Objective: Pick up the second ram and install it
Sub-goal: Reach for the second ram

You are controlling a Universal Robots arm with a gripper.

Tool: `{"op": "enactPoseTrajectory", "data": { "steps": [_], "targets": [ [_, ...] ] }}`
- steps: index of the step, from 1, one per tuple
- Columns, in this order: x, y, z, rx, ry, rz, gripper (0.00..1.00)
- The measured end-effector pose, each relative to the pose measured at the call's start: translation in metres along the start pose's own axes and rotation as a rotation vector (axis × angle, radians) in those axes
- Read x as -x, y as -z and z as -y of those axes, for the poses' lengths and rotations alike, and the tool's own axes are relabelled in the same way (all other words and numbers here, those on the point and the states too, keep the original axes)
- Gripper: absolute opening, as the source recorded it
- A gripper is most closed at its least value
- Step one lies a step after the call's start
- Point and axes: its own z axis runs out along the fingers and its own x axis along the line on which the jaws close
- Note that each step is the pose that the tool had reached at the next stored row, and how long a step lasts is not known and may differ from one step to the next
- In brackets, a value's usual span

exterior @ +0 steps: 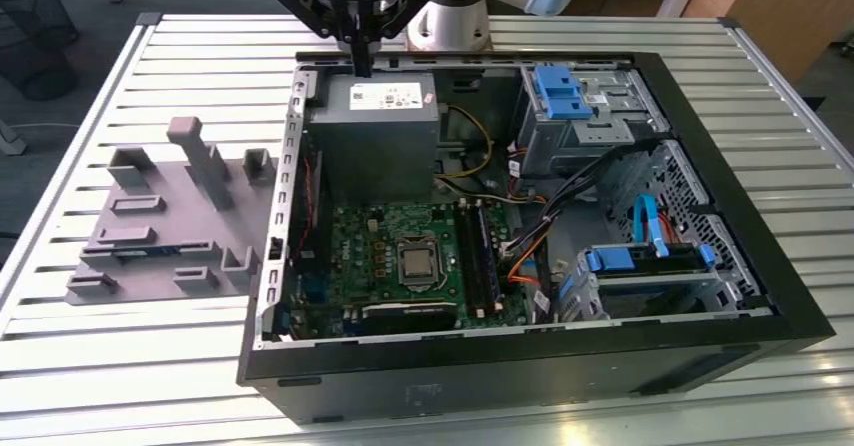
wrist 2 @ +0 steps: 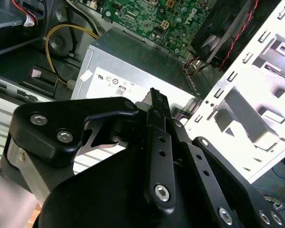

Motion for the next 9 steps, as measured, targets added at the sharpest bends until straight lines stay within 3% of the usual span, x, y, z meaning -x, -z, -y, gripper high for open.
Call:
{"op": "enactPoseTrajectory", "data": {
  "steps": [9],
  "targets": [
    [-0.0034, -0.0001, 0.0003, 0.0, 0.0, 0.0, 0.11]
  ]
}}
